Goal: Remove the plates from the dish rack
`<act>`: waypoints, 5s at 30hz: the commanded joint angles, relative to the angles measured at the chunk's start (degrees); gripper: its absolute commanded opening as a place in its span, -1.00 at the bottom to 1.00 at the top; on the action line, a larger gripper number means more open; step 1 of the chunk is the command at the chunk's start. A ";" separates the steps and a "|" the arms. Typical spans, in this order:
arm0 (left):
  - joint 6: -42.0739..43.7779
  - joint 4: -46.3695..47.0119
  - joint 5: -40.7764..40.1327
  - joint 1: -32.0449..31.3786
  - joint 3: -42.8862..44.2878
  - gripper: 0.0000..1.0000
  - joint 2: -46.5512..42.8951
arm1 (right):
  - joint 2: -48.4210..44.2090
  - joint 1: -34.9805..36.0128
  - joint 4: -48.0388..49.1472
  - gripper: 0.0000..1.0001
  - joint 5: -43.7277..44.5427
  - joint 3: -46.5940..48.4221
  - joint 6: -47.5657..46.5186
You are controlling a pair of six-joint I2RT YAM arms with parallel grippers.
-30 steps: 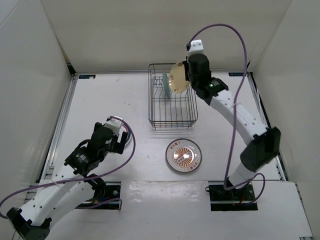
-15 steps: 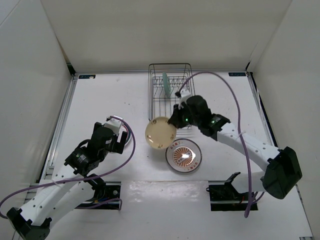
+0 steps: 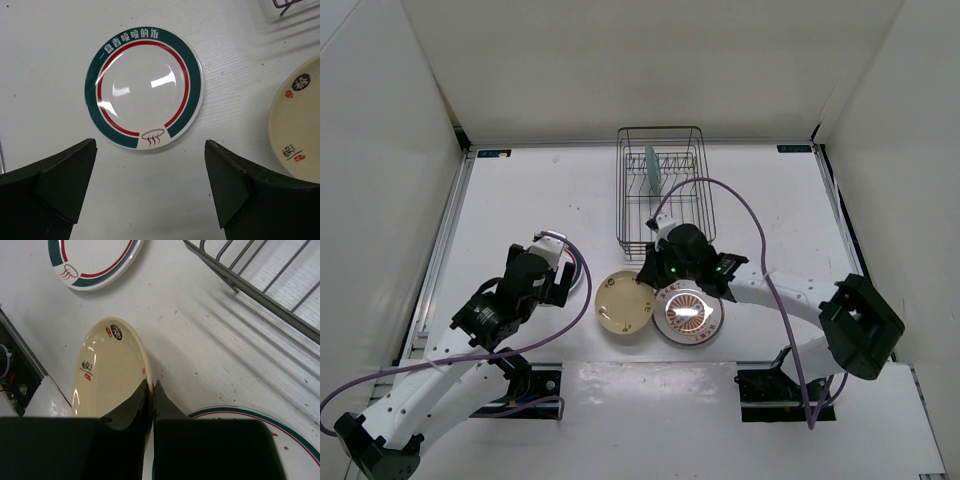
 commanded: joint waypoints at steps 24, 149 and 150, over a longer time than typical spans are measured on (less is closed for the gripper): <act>0.15 -0.03 -0.80 0.28 -0.25 0.99 -0.41 | 14.23 4.65 8.30 -0.58 5.49 2.12 6.68; -0.03 0.67 -1.15 0.28 -0.78 0.99 -2.08 | -18.10 -10.91 -14.23 -1.00 -6.15 10.95 -6.51; 0.06 0.58 -1.07 0.45 -0.69 0.99 -2.16 | -18.63 -10.82 -10.64 -1.00 -10.98 7.61 -4.85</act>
